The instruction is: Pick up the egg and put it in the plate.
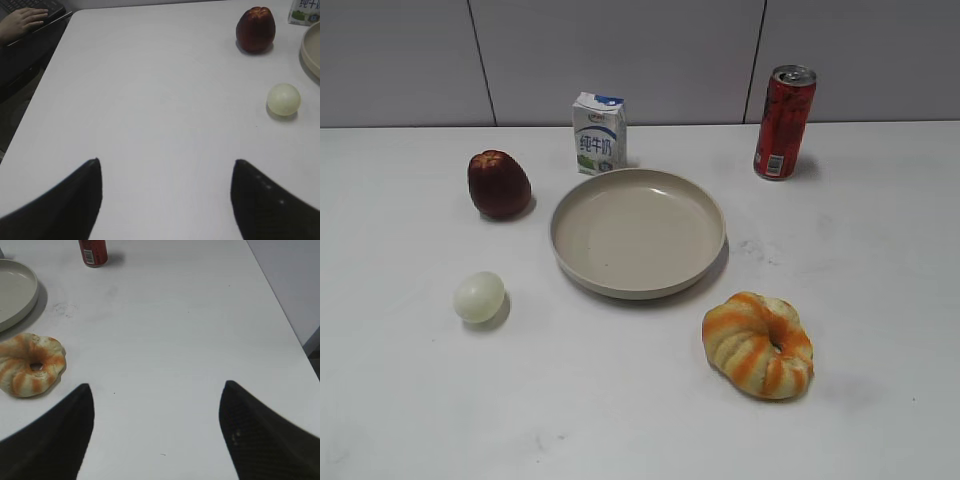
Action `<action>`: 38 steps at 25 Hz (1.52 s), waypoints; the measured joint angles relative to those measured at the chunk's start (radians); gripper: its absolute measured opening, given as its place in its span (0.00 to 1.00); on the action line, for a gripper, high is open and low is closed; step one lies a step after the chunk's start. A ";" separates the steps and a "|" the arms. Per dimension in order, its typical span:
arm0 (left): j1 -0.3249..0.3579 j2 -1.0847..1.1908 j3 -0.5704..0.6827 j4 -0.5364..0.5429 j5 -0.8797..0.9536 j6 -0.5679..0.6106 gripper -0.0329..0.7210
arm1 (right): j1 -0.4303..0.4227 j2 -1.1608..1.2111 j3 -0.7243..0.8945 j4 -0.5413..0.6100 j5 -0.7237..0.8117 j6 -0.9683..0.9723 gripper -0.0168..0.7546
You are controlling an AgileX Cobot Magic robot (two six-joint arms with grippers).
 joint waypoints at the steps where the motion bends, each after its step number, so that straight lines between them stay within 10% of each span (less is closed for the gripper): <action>1: 0.000 0.000 0.000 -0.003 0.000 0.000 0.85 | 0.000 0.000 0.000 0.000 0.000 0.000 0.78; 14: -0.001 0.446 -0.172 -0.031 -0.440 0.000 0.85 | 0.000 0.000 0.000 0.000 0.000 0.000 0.78; 22: -0.012 0.951 -0.433 -0.250 -0.343 0.031 0.86 | 0.000 0.000 0.000 0.000 0.000 0.000 0.78; 38: -0.317 1.694 -0.591 -0.277 -0.294 0.090 0.86 | 0.000 0.000 0.000 0.000 0.000 0.000 0.78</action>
